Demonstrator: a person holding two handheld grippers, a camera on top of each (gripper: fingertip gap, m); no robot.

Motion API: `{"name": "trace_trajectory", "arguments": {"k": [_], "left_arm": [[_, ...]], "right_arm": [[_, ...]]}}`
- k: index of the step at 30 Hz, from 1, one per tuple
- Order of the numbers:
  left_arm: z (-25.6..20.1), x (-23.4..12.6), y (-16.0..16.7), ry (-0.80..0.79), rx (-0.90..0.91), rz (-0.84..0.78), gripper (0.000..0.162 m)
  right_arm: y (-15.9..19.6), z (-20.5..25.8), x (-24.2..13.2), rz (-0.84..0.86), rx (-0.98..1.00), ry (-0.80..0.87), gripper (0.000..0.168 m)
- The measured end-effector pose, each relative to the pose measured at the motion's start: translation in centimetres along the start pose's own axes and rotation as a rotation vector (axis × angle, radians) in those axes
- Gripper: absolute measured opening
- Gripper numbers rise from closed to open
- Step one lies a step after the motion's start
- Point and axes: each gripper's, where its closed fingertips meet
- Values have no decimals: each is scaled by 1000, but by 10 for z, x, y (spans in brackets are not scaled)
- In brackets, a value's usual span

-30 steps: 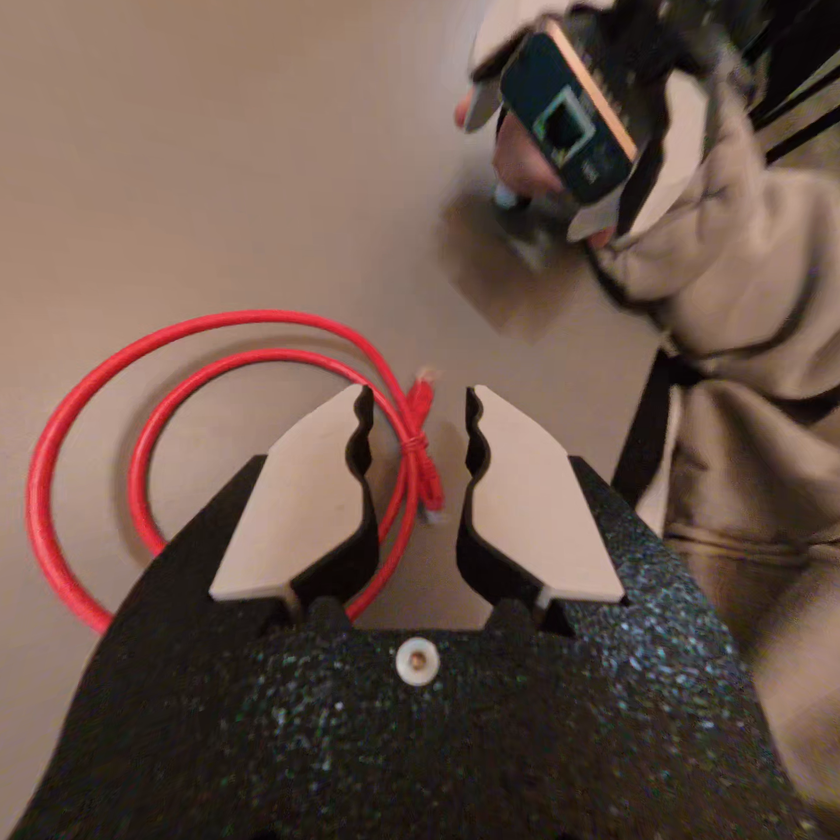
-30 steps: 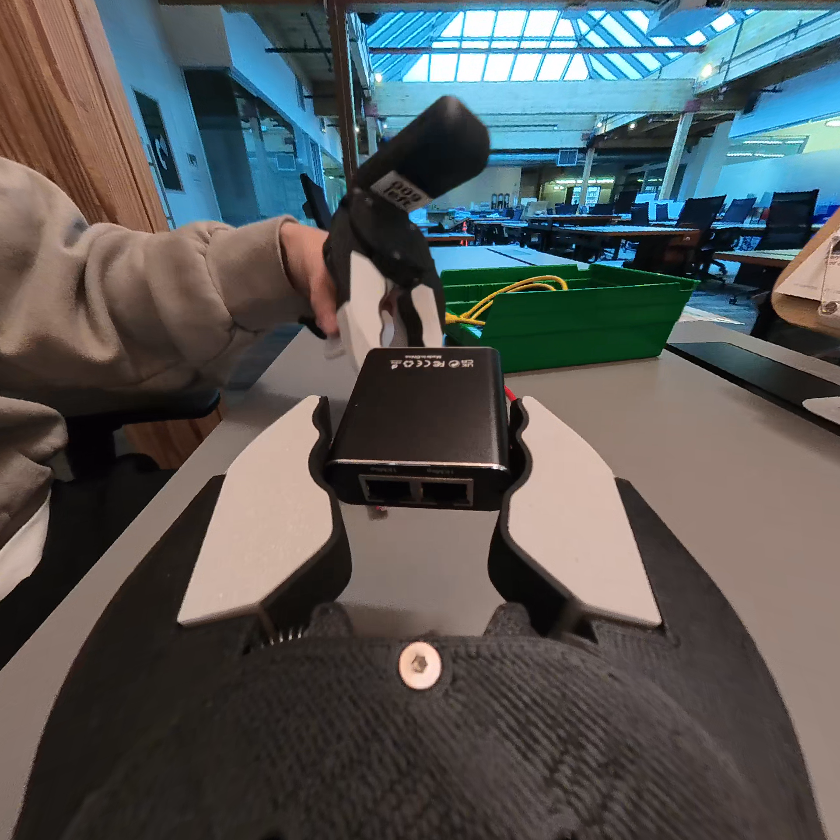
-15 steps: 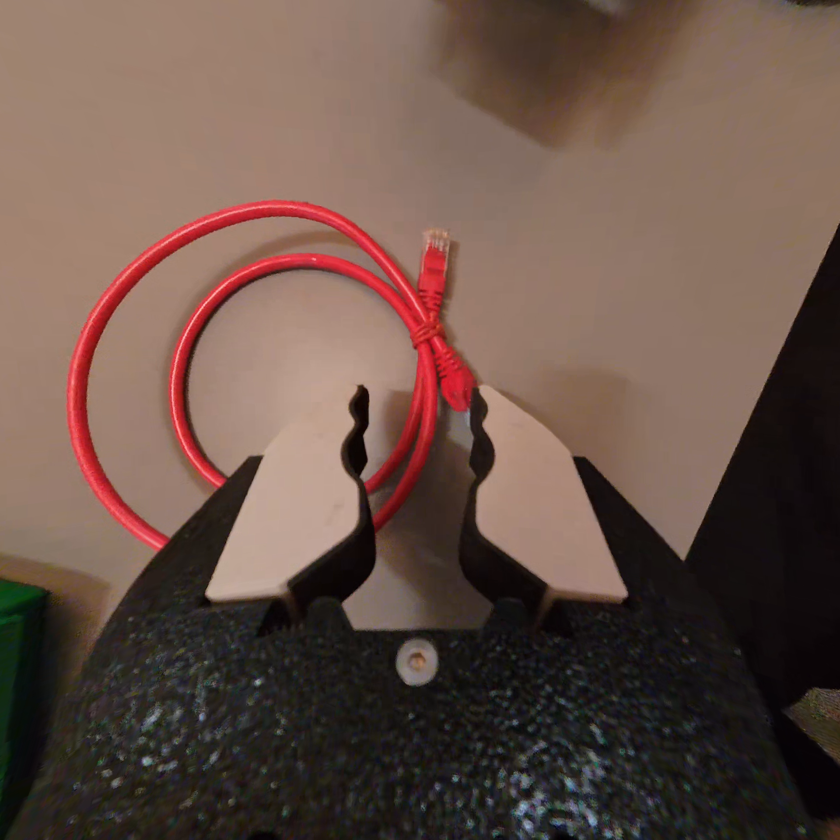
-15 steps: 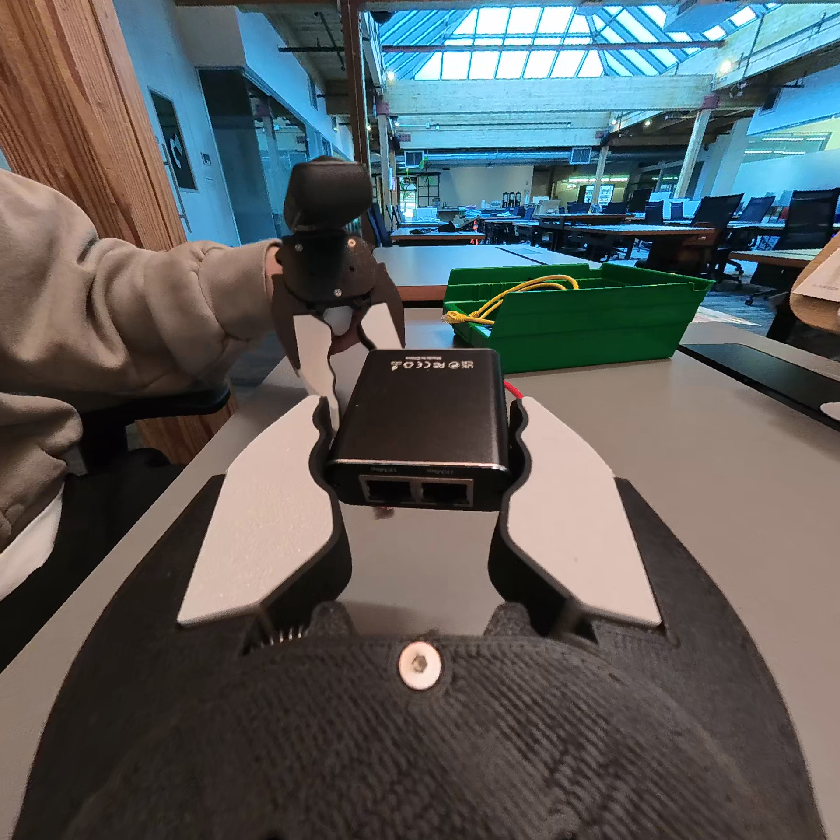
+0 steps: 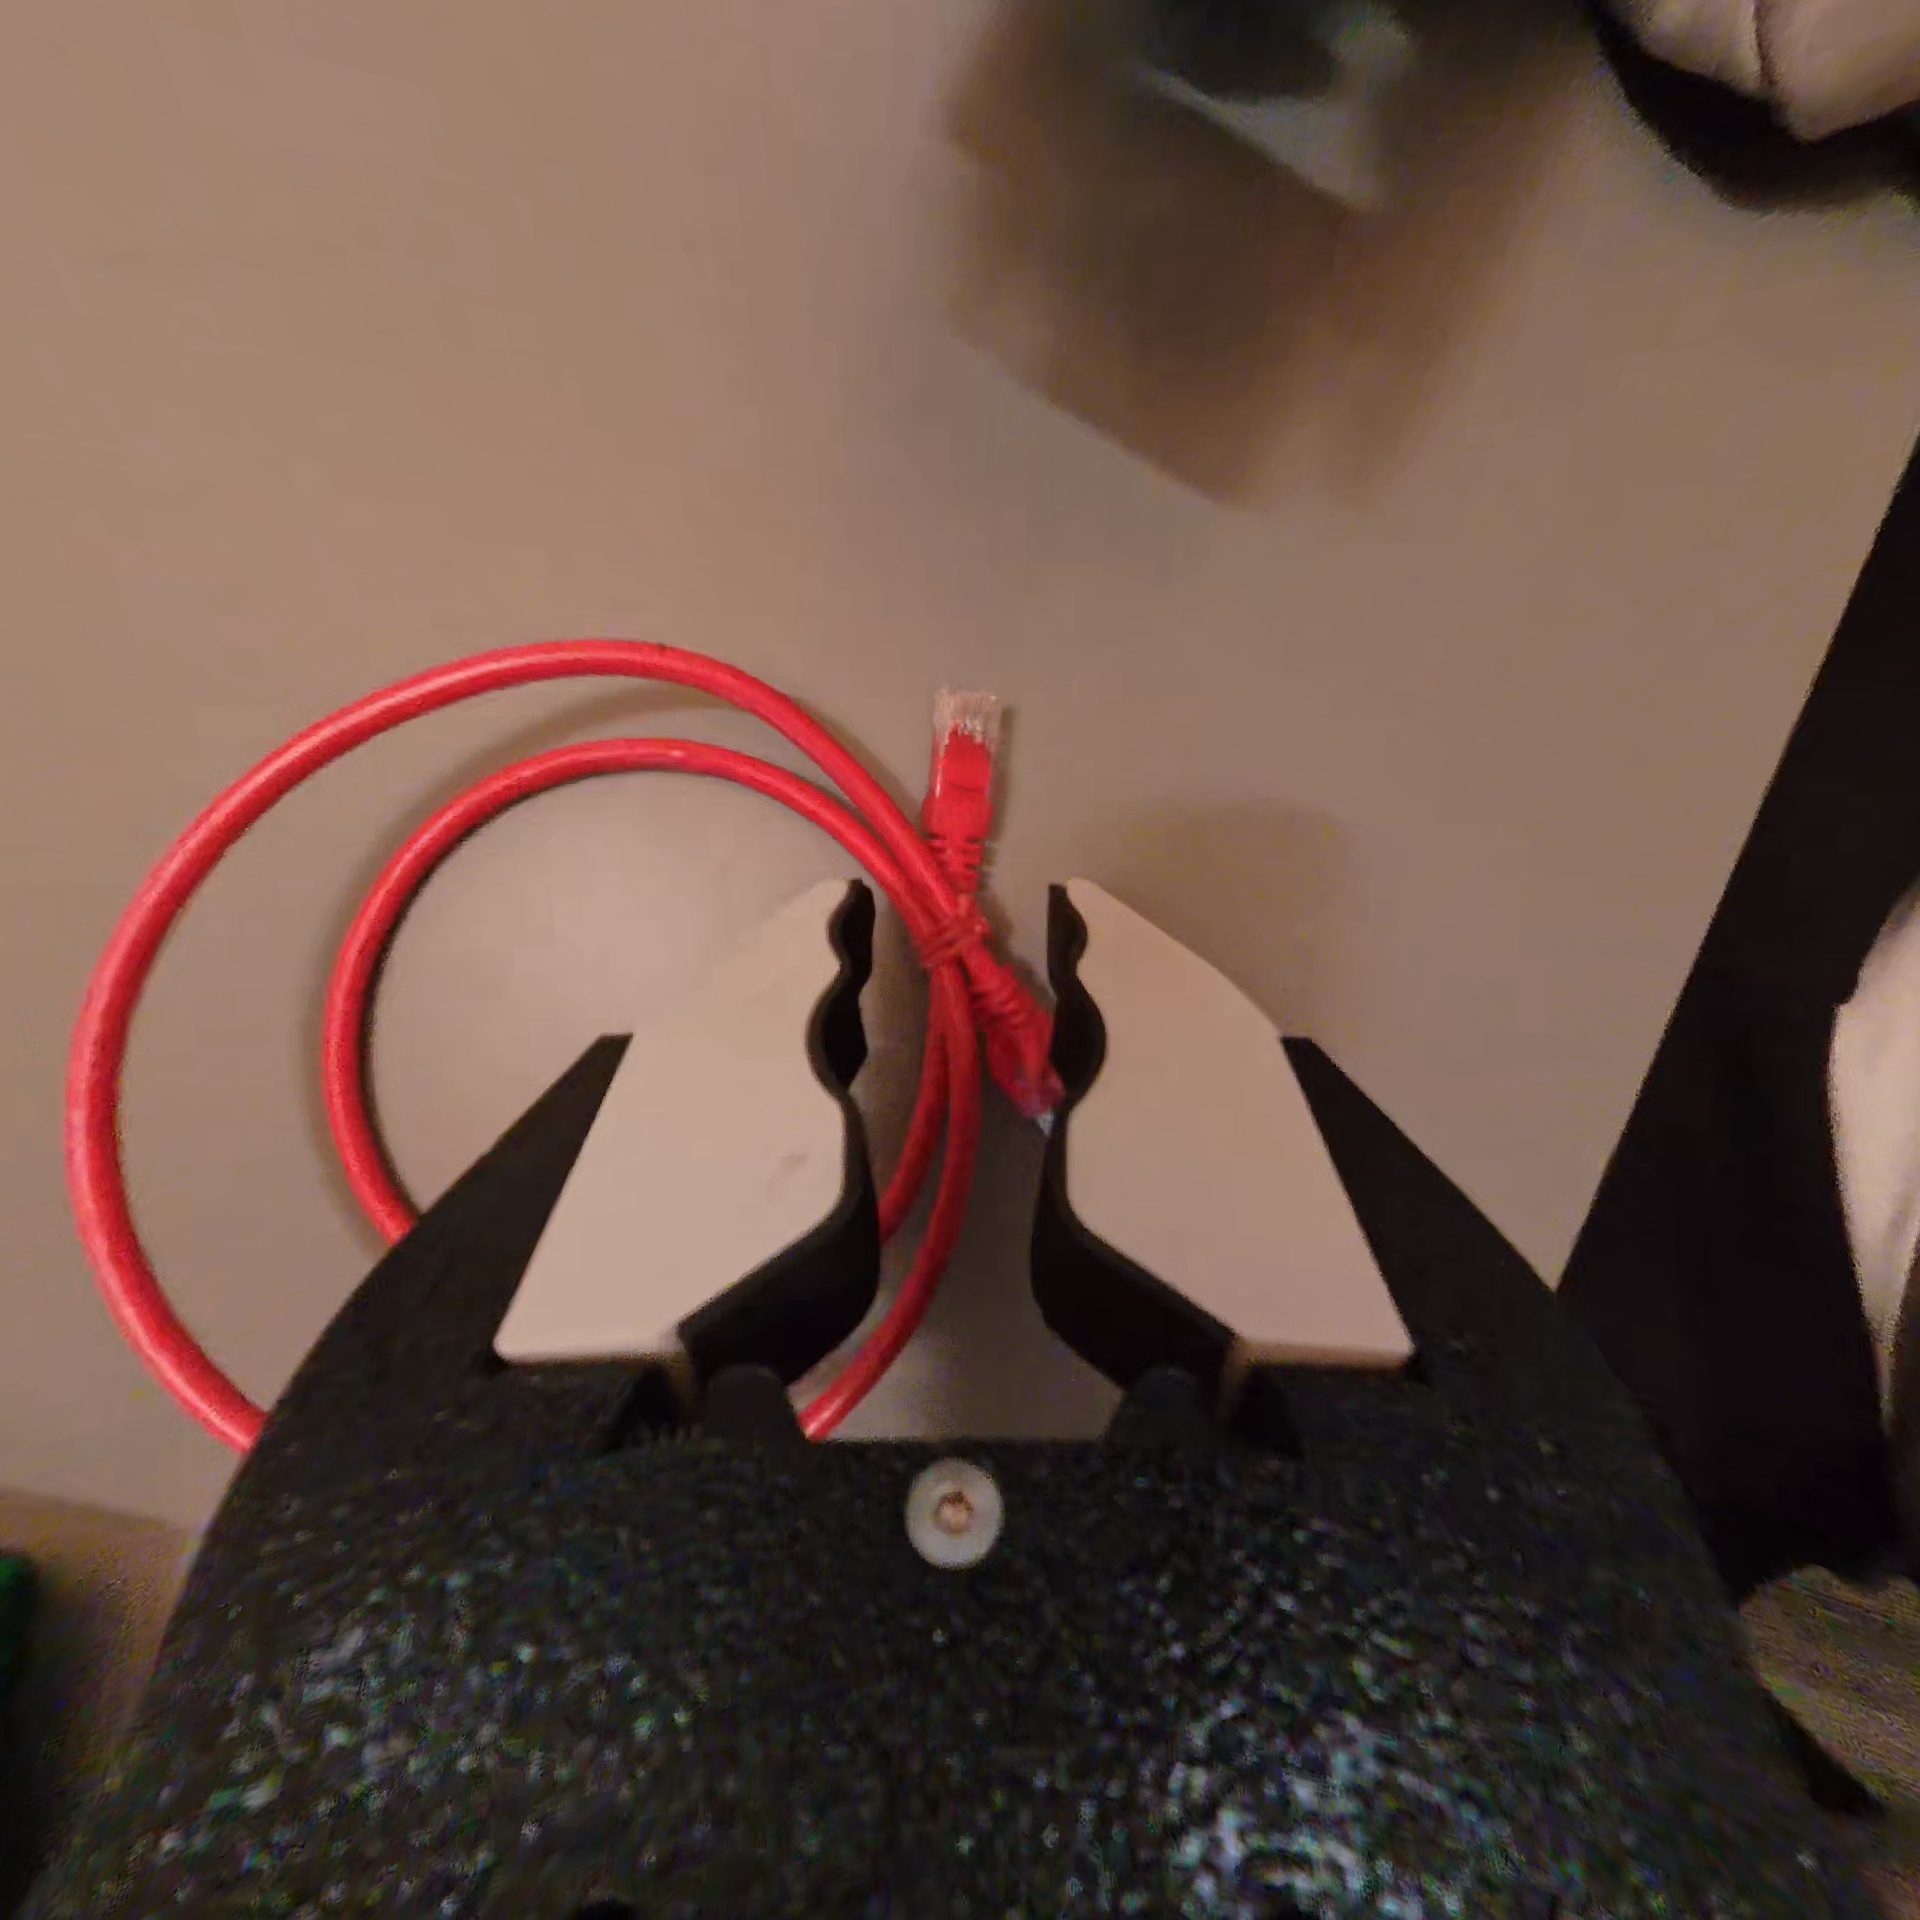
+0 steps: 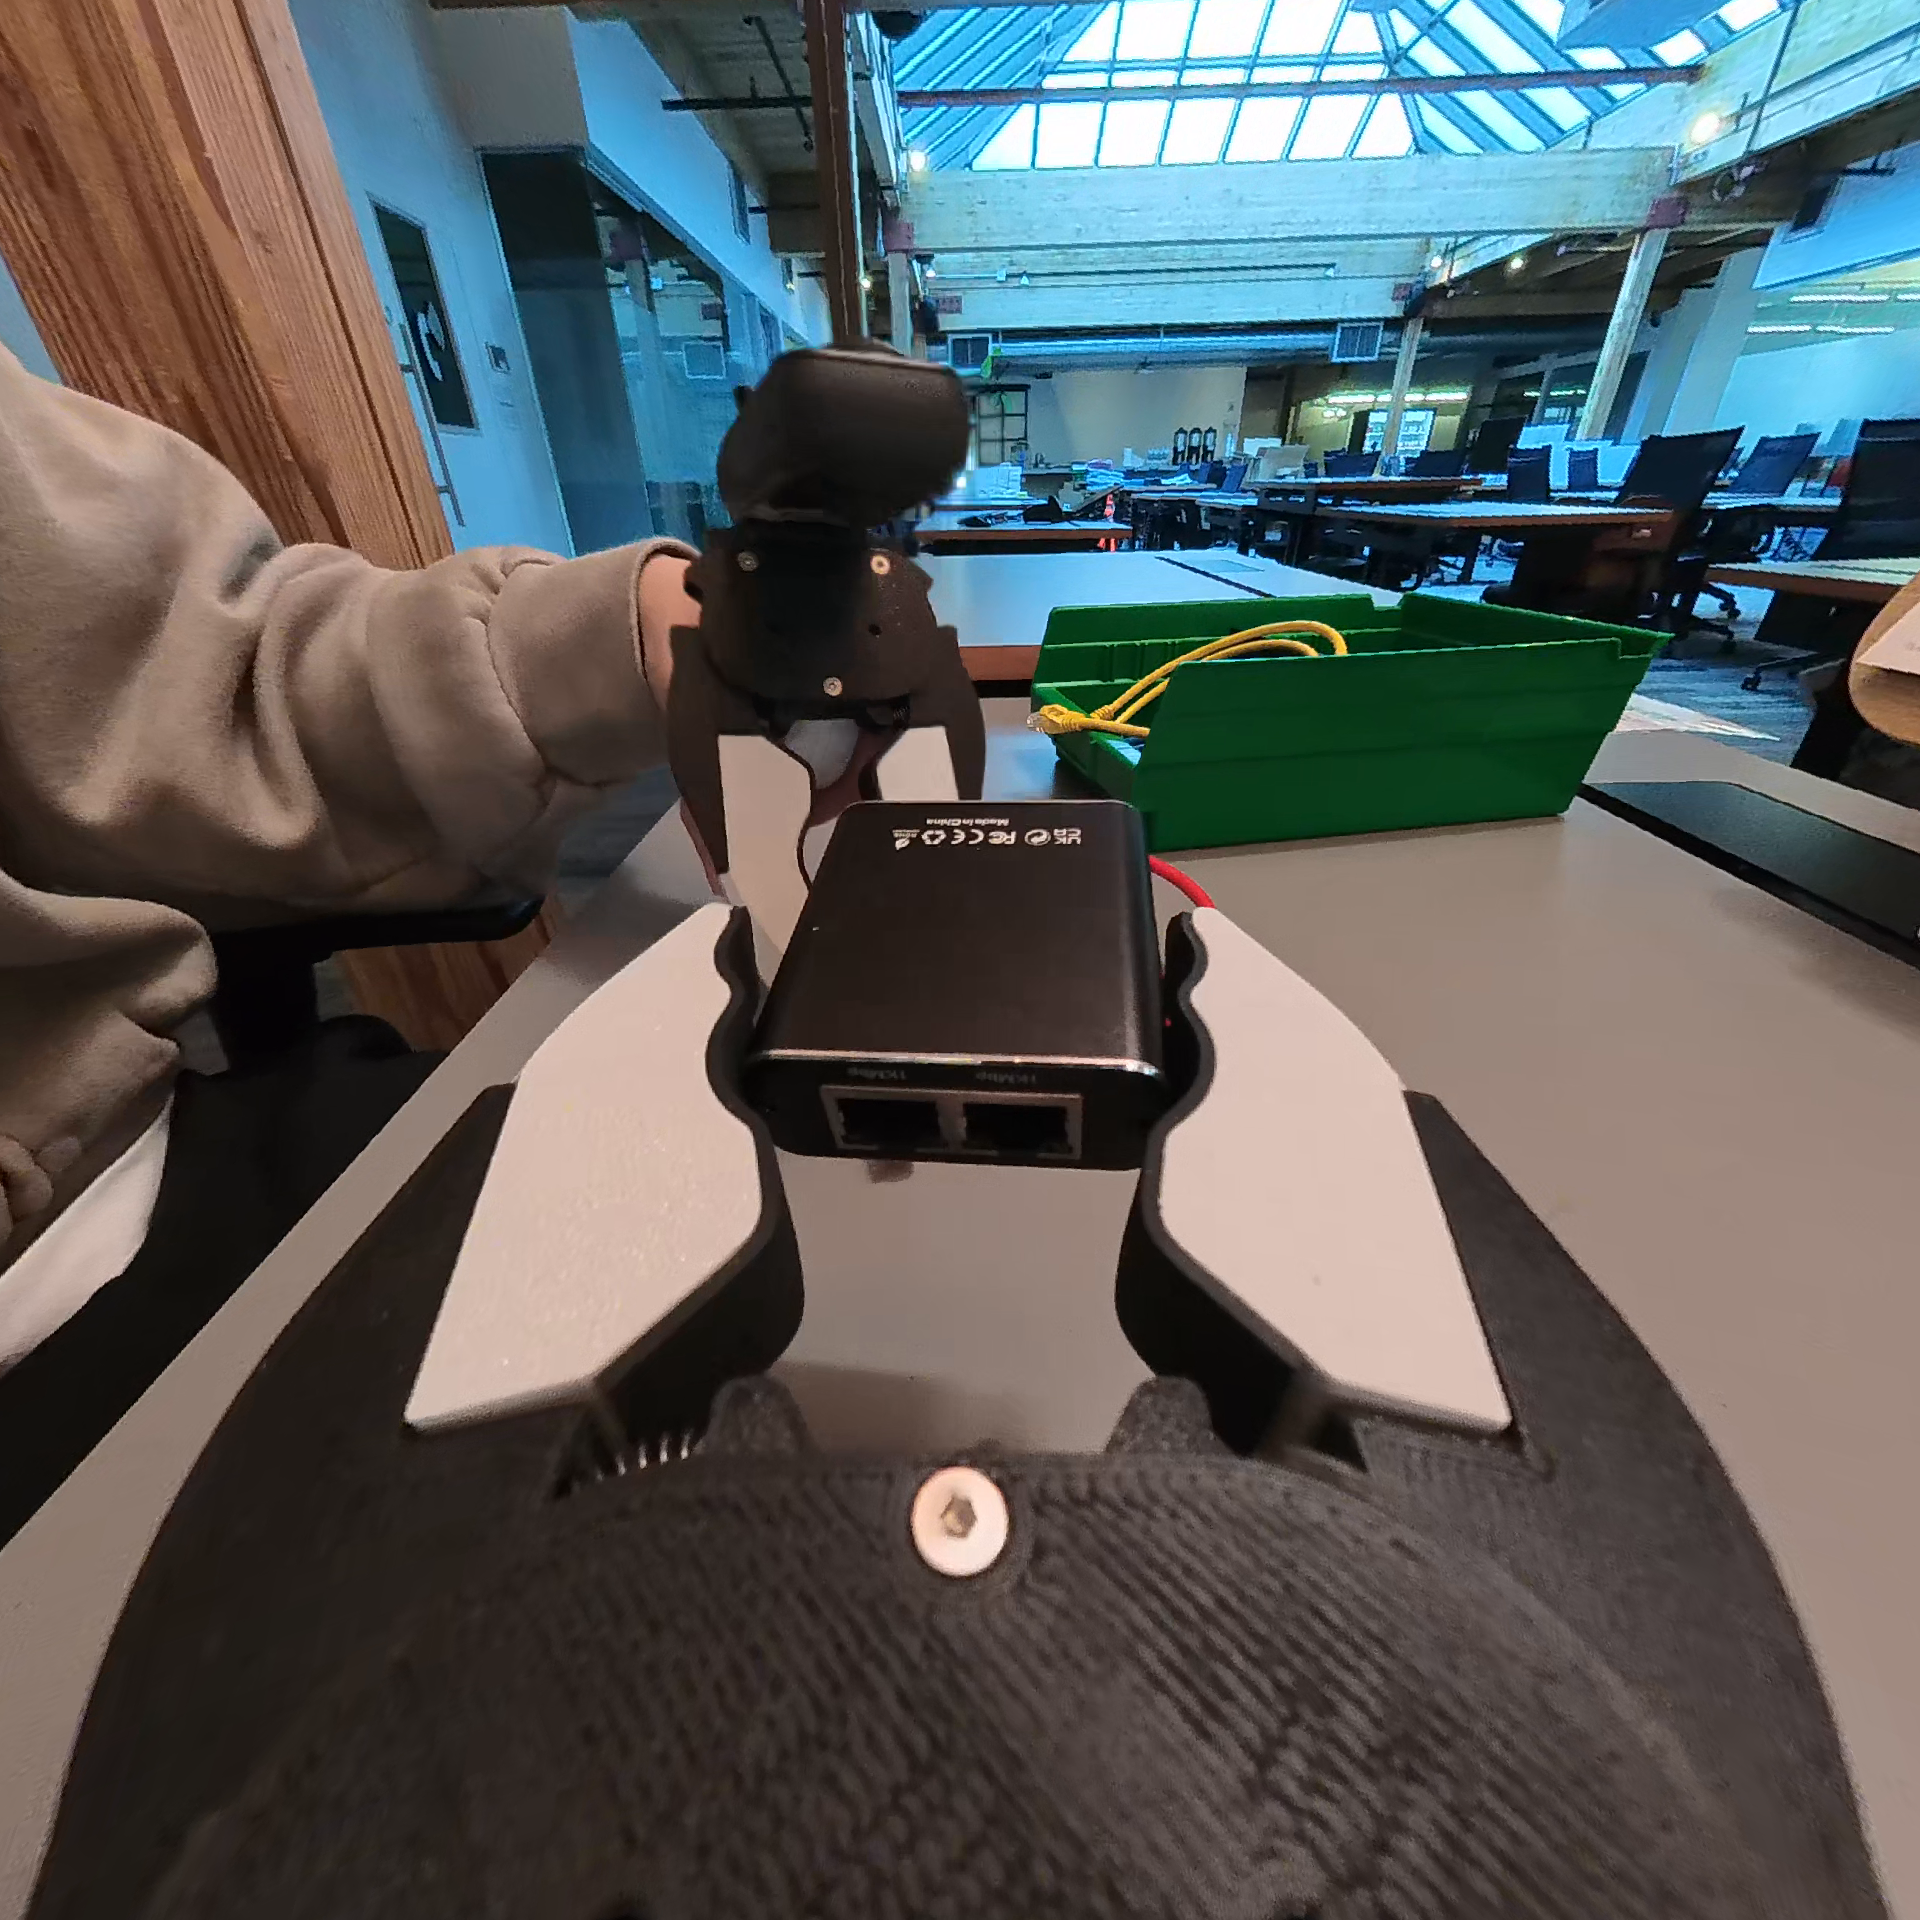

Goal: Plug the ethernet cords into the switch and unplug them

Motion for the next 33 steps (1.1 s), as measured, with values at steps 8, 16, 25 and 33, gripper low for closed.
{"name": "trace_trajectory", "arguments": {"k": [8, 16, 25, 33], "left_arm": [[-3, 4, -7, -92, 228, 21, 27], [-6, 18, -4, -122, 348, 61, 24], [10, 18, -3, -219, 319, 157, 20], [17, 30, -4, -177, 193, 189, 12]], "right_arm": [[0, 1, 0, -4, -4, -2, 76], [1, 2, 1, 6, 0, -14, 76], [1, 3, 1, 8, -4, -23, 76], [1, 5, 1, 6, -7, -34, 76]]}}
Point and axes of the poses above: each gripper's, where its closed fingertips meet, x out along the fingers, y out of its underside, z = x × y across the jaws, and after that the axes turned 9 degrees about -x, right-handed
